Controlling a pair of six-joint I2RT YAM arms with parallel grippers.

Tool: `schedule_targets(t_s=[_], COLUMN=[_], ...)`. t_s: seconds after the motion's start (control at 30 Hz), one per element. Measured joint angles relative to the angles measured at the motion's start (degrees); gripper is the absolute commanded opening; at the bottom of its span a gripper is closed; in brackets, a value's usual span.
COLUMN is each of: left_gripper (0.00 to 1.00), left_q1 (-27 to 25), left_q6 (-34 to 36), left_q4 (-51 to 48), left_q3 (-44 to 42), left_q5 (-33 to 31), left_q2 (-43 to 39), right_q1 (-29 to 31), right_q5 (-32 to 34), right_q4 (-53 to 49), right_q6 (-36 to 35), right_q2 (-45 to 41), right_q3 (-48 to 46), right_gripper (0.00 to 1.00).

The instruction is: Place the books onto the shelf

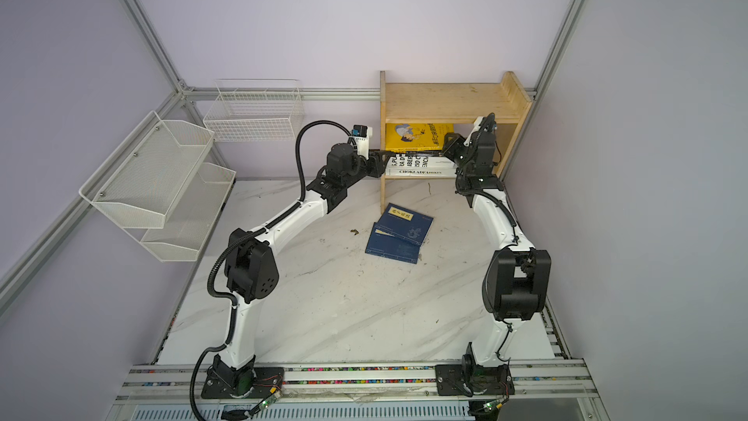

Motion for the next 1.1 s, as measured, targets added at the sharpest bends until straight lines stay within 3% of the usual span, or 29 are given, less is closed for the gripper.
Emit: schedule_targets(t_s=[0.27, 0.47, 1.1], left_gripper=[0.43, 0.43, 0.44], left_q1=[-0.26, -0.44, -0.44], left_q6=[-1.84, -2.47, -2.56], left_q4=[1.22, 2.47, 3.02], left_q3=[0.0, 0.0, -0.22], left_q5=[-2.25, -2.99, -3.5], left_q2=[0.0, 0.0, -1.77], right_q1=[1.09, 2.25, 0.66], right_q5=[1.22, 3.63, 6.91], right_q4=[1.33, -0.2, -7.15], right_q6=[-1.09, -3.39, -7.78], right_q2=[-0.59, -1.05, -3.74], right_q3=[-1.88, -1.31, -0.15], right_gripper=[0.64, 0.76, 0.75])
